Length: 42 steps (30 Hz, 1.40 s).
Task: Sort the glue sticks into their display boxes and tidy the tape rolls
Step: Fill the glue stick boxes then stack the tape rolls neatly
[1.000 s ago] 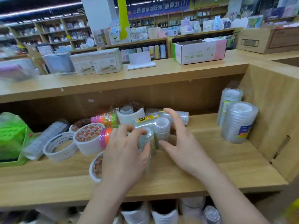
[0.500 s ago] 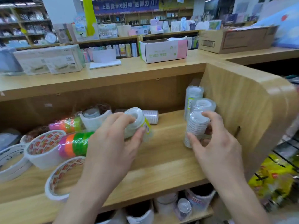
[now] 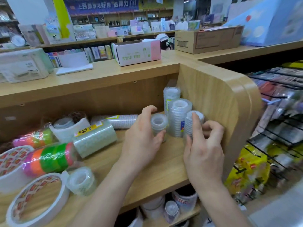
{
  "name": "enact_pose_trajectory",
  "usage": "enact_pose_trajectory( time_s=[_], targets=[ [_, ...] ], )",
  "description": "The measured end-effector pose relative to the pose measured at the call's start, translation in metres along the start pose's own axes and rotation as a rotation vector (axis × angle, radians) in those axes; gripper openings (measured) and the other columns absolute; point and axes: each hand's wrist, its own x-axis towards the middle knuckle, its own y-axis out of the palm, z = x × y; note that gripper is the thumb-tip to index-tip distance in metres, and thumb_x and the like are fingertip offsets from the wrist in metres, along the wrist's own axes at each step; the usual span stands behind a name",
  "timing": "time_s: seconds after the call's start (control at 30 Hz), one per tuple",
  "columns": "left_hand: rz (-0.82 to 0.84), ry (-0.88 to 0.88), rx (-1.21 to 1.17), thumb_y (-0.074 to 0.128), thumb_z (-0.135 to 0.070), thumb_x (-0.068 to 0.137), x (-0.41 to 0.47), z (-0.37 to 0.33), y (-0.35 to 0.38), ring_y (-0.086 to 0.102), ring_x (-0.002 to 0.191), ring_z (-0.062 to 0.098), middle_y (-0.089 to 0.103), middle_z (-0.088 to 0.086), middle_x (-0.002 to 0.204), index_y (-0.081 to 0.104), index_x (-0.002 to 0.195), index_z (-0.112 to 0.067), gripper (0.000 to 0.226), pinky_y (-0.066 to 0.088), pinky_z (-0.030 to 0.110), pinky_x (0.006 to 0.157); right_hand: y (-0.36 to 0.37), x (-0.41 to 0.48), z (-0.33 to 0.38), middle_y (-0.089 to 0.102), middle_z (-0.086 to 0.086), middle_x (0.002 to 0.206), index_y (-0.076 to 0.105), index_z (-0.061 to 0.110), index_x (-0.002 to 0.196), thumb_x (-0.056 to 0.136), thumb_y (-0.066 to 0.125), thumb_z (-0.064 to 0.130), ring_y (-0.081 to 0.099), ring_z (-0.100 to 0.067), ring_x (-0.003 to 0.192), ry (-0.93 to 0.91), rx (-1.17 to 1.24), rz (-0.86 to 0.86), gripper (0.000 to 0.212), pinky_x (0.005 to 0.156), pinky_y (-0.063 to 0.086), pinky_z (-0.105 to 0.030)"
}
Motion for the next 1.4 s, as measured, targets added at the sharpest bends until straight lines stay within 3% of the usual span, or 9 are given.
enact_pose_trajectory(
  time_s=[0.17, 0.5, 0.6, 0.7, 0.83, 0.97, 1.13, 1.3, 1.4],
  targets=[
    [0.036, -0.127, 0.021, 0.065, -0.022, 0.088, 0.032, 0.012, 0.014, 0.055, 0.115, 0.027, 0.058, 0.004, 0.129, 0.036, 0.138, -0.02, 0.058, 0.041, 0.035, 0.09, 0.001, 0.001, -0.004, 0.039, -0.008, 0.096, 0.044, 0.021, 0.137, 0.073, 0.074, -0.007, 0.048, -0.024, 0.063, -0.05, 0.081, -0.027, 0.076, 0.044, 0.046, -0.033],
    [0.108, -0.171, 0.015, 0.064, -0.015, 0.088, 0.061, 0.012, 0.025, 0.05, 0.121, 0.025, 0.054, 0.007, 0.132, 0.042, 0.137, -0.016, 0.054, 0.038, 0.031, 0.1, 0.002, -0.003, -0.005, 0.053, -0.005, 0.083, 0.053, 0.017, 0.12, 0.081, 0.054, 0.0, 0.051, -0.023, 0.056, -0.16, 0.258, -0.095, 0.042, 0.043, 0.048, -0.035],
    [0.097, -0.038, 0.191, 0.061, -0.013, 0.087, 0.049, 0.009, 0.002, 0.046, 0.127, 0.025, 0.048, 0.005, 0.141, 0.036, 0.143, -0.016, 0.062, 0.035, 0.032, 0.104, 0.001, -0.003, 0.003, 0.054, -0.004, 0.084, 0.061, 0.015, 0.113, 0.081, 0.054, -0.001, 0.052, -0.02, 0.059, -0.212, 0.339, -0.062, 0.036, 0.05, 0.049, -0.035],
    [0.097, 0.079, 0.533, 0.057, -0.025, 0.088, 0.03, 0.019, -0.042, 0.047, 0.116, 0.025, 0.054, -0.001, 0.13, 0.043, 0.137, -0.025, 0.05, 0.042, 0.037, 0.095, 0.001, -0.003, 0.014, 0.053, 0.0, 0.084, 0.068, 0.011, 0.108, 0.081, 0.057, 0.001, 0.053, -0.019, 0.058, -0.215, 0.428, 0.003, 0.03, 0.052, 0.049, -0.035],
    [0.271, -0.093, 0.94, 0.058, -0.061, 0.08, 0.016, 0.051, -0.092, 0.041, 0.122, 0.025, 0.055, -0.001, 0.127, 0.04, 0.131, -0.022, 0.067, 0.041, 0.039, 0.092, 0.007, -0.002, 0.032, 0.05, 0.006, 0.086, 0.068, 0.012, 0.106, 0.083, 0.057, 0.006, 0.051, -0.012, 0.056, -0.189, 0.557, 0.091, 0.025, 0.052, 0.048, -0.033],
    [0.378, -0.151, 1.059, 0.067, -0.059, 0.073, 0.01, 0.068, -0.091, 0.045, 0.119, 0.025, 0.057, 0.003, 0.123, 0.033, 0.131, -0.018, 0.078, 0.035, 0.039, 0.094, 0.016, -0.006, 0.048, 0.049, 0.009, 0.09, 0.066, 0.017, 0.106, 0.085, 0.056, 0.009, 0.052, -0.01, 0.058, -0.176, 0.64, 0.188, 0.025, 0.052, 0.049, -0.036],
    [0.246, -0.152, 0.818, 0.071, -0.051, 0.065, 0.012, 0.066, -0.096, 0.055, 0.102, 0.024, 0.063, 0.002, 0.103, 0.045, 0.119, -0.019, 0.068, 0.047, 0.034, 0.081, 0.02, -0.006, 0.048, 0.049, 0.013, 0.09, 0.064, 0.021, 0.107, 0.085, 0.056, 0.011, 0.054, -0.01, 0.062, -0.149, 0.665, 0.236, 0.026, 0.054, 0.05, -0.038],
    [0.101, -0.328, -0.063, 0.086, -0.041, 0.059, 0.003, 0.037, -0.094, 0.059, 0.094, 0.006, 0.061, -0.012, 0.101, 0.044, 0.112, -0.027, 0.069, 0.051, 0.029, 0.079, 0.021, -0.003, 0.047, 0.053, 0.018, 0.1, 0.053, 0.036, 0.121, 0.085, 0.059, 0.023, 0.059, -0.007, 0.09, -0.075, 0.715, 0.327, 0.038, 0.069, 0.054, -0.035],
    [0.133, -0.381, -0.288, 0.091, -0.037, 0.055, 0.002, 0.034, -0.081, 0.06, 0.097, 0.002, 0.062, -0.012, 0.106, 0.046, 0.113, -0.027, 0.074, 0.054, 0.032, 0.085, 0.023, -0.004, 0.046, 0.053, 0.026, 0.113, 0.043, 0.044, 0.13, 0.084, 0.059, 0.033, 0.058, -0.004, 0.102, -0.054, 0.746, 0.409, 0.05, 0.082, 0.054, -0.036]
  ],
)
